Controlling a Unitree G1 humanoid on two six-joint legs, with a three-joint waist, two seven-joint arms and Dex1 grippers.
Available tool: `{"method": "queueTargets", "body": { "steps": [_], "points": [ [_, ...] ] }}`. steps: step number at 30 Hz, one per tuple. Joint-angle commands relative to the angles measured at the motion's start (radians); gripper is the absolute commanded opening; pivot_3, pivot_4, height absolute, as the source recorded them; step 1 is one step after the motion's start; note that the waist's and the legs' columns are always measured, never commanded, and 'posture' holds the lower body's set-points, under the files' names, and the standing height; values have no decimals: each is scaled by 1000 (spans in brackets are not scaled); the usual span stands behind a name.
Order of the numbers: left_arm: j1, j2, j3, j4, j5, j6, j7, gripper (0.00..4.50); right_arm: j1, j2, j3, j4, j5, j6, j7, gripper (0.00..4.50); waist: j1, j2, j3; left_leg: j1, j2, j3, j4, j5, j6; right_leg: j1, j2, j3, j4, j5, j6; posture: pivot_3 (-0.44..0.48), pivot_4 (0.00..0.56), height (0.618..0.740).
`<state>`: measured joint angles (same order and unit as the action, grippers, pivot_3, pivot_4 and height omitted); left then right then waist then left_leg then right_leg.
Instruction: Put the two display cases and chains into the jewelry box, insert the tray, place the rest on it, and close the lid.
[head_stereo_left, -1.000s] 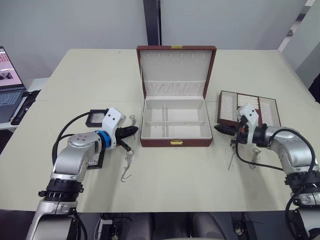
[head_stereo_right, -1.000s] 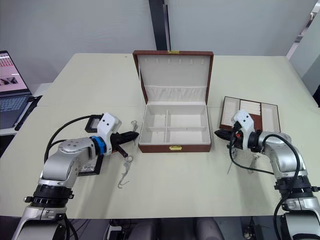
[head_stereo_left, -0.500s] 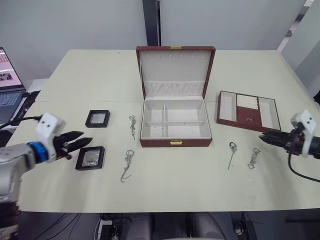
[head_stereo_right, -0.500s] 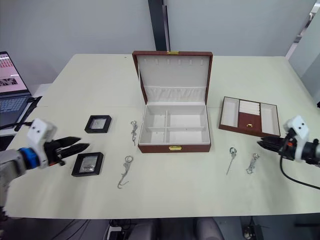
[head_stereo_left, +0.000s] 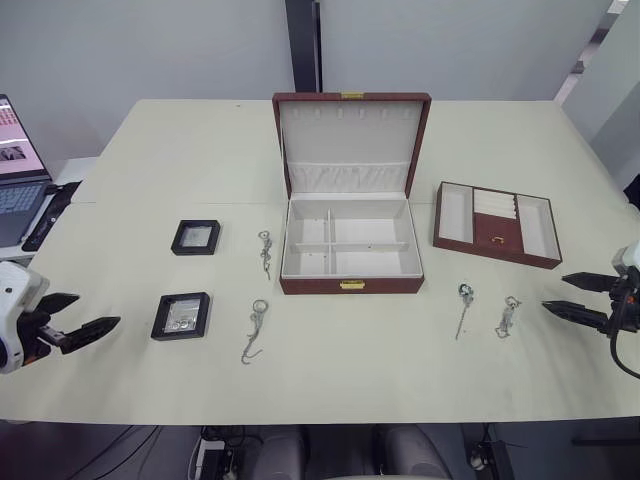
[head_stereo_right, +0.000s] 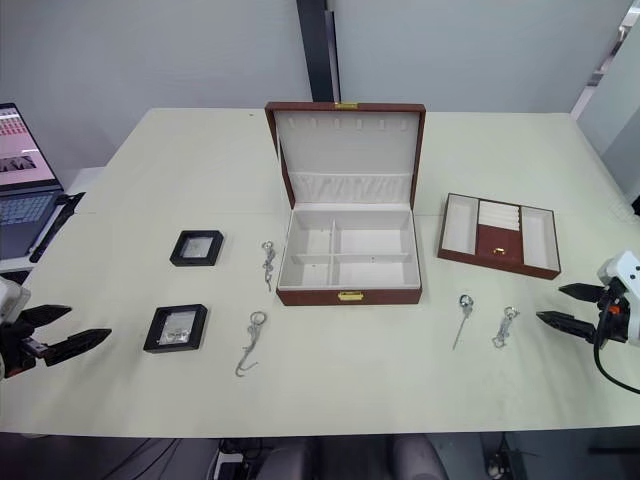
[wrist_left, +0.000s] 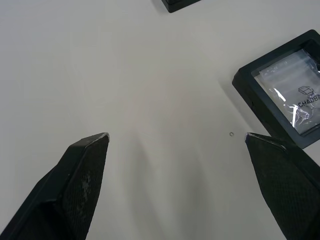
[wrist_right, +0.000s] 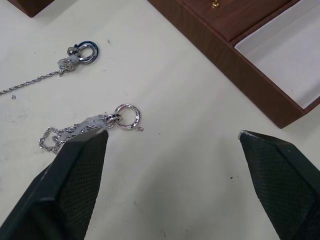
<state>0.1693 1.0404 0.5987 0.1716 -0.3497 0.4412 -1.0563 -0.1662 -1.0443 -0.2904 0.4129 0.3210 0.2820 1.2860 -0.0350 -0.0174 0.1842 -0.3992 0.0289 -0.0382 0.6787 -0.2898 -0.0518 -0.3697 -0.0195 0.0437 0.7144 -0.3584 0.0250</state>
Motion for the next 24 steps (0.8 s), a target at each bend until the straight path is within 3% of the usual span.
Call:
{"method": "queueTargets", "body": {
  "steps": [1,15,20,24],
  "points": [
    [7,15,44,7,7,-27,9,4500,-5,-28,-3,8,-13,-24,5,4483,0,0,0,0,0,0,0,0,0,0,0,0,0,0,0,0,150,740],
    [-24,5,12,-19,-22,-57,-26,4500,-38,-20,-10,11,10,-29,23,4483,0,0,0,0,0,0,0,0,0,0,0,0,0,0,0,0,150,740],
    [-17,66,-20,-92,-42,-69,-166,4500,-126,4,19,-270,161,134,70,4483,-12,0,0,0,1,0,0,0,0,0,0,0,1,0,0,0,150,740],
    [-63,148,-112,-93,-15,-124,-272,4500,-211,60,78,-536,305,265,57,4483,-16,1,0,0,1,-1,0,0,0,0,1,-1,1,0,0,0,150,740]
  ]
}}
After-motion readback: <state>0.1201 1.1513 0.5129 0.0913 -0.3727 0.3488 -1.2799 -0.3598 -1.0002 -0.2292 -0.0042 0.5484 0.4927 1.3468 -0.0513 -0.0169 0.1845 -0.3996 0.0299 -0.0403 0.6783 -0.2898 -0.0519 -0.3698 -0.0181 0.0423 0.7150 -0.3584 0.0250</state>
